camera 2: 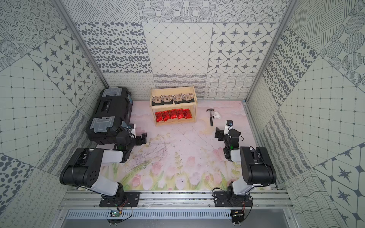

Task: Place the tea bags on the shelf by color
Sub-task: Reset both arms

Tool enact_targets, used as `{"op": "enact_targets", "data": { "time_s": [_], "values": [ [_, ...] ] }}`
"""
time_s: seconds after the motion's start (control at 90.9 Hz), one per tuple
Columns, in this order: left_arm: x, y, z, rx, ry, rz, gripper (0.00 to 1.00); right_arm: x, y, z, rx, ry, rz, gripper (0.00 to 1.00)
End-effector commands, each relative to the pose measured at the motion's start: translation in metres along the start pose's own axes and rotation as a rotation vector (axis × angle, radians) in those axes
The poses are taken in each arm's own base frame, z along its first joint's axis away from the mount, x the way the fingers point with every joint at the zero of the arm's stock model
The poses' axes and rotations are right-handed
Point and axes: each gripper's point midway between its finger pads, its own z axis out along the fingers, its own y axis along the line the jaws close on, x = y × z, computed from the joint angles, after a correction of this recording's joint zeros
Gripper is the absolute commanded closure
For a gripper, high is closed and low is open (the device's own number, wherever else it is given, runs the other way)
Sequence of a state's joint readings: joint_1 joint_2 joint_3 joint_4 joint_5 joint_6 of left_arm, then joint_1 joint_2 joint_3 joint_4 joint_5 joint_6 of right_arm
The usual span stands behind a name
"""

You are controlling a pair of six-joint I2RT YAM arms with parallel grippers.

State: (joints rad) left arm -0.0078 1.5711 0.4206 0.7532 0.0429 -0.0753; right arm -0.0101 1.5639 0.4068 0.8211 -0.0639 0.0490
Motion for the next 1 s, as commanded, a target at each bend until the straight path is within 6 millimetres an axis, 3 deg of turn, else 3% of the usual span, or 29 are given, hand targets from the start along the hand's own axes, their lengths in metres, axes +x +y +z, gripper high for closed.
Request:
{"op": "enact_targets", "data": {
  "time_s": [0.0,0.132,0.99],
  "values": [
    [-0.016,-0.004,0.0,0.029,-0.062,0.022,0.0,-0.009,0.005,0.0,-0.02,-0.026,-0.012,0.05],
    [-0.016,-0.014,-0.003,0.102,-0.071,0.042,0.0,-0.009,0.005,0.0,-0.019,-0.026,-0.014,0.02],
    [-0.017,-0.01,-0.002,0.077,-0.071,0.03,0.0,-0.008,0.013,0.002,-0.033,-0.014,-0.046,0.02]
  ]
}}
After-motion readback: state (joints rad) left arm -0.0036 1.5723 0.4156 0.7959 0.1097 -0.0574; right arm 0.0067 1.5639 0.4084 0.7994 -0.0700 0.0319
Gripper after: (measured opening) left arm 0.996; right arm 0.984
